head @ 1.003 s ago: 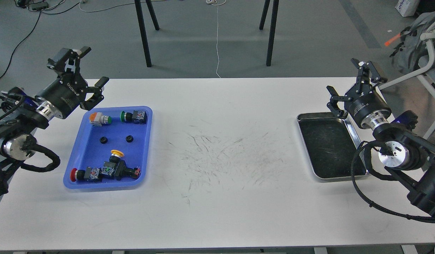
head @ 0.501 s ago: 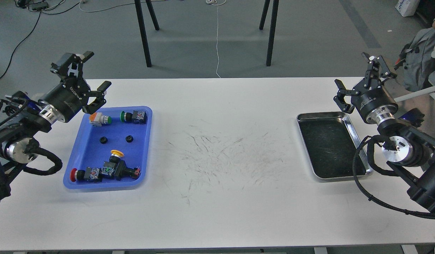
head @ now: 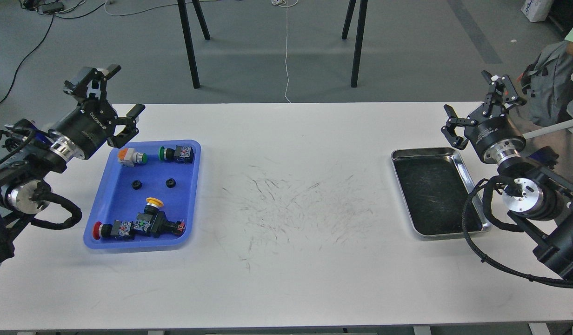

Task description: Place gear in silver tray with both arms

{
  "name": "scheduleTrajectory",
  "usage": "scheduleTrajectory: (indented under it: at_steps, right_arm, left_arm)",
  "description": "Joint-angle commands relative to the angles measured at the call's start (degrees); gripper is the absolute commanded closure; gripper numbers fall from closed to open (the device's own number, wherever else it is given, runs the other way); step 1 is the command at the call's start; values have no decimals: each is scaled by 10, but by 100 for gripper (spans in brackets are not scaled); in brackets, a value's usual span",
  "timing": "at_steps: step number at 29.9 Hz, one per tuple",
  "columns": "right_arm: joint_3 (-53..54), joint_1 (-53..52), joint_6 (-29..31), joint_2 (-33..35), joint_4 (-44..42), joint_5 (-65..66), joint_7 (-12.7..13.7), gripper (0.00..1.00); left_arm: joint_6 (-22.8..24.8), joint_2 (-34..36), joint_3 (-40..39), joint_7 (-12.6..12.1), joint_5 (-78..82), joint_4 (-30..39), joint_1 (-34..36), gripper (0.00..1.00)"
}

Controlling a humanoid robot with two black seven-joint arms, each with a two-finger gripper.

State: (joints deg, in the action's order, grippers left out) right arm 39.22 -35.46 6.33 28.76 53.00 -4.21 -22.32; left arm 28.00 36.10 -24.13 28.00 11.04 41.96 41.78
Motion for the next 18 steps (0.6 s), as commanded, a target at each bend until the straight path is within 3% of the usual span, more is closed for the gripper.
scheduleTrajectory:
  at_steps: [1,14,18]
  right_arm:
    - [-5,2,-1,-2,0,0,-4,0]
    - [-8,6,-4,-10,2,1,-4,0]
    - [-8,6,-4,-9,2,1,-4,0]
  left_arm:
    - [0,5,7,0,7,6,-1,0]
    - [0,27,15,0,-3,16,-8,0]
    - [0,43,-39,0,-44,41,-31,0]
